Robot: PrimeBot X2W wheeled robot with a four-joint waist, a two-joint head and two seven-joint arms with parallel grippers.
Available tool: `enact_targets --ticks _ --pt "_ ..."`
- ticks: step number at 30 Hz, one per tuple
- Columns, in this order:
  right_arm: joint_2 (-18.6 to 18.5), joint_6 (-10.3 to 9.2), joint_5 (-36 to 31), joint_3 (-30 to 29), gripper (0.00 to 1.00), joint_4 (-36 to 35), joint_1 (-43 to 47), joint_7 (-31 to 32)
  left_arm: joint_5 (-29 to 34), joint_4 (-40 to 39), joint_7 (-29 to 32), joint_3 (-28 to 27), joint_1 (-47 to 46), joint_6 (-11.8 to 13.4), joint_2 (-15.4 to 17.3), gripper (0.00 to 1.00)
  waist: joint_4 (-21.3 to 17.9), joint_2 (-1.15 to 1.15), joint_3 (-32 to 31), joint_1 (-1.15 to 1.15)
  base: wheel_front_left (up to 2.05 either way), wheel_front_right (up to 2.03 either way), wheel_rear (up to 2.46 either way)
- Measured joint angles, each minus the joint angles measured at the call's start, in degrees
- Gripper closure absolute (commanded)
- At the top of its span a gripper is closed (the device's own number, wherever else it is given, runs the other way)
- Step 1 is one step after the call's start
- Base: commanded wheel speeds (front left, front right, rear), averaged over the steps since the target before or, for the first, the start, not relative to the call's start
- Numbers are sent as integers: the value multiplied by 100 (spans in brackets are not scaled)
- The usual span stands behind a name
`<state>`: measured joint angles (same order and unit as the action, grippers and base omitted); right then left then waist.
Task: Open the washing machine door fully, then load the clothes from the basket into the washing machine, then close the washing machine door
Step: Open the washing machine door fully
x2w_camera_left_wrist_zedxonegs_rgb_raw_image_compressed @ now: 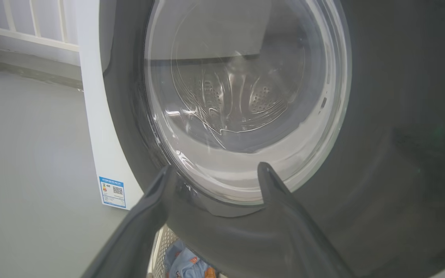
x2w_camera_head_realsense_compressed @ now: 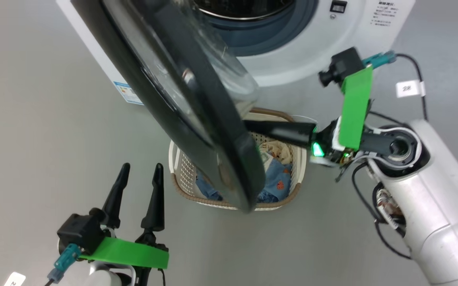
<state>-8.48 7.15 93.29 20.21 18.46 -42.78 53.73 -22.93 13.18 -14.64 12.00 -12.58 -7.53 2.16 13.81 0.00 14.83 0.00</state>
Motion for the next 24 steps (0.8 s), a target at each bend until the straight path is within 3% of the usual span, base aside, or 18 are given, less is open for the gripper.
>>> enact_targets --ticks 16,24 --pt "281 0 -2 37 100 -167 360 90 -10 4 0 -21 137 0 1 0 225 0 -237 0 0 0 0" --pt "205 0 -400 -48 100 -189 600 -299 35 55 0 -91 253 0 4 0 106 0 -421 0 0 0 0"
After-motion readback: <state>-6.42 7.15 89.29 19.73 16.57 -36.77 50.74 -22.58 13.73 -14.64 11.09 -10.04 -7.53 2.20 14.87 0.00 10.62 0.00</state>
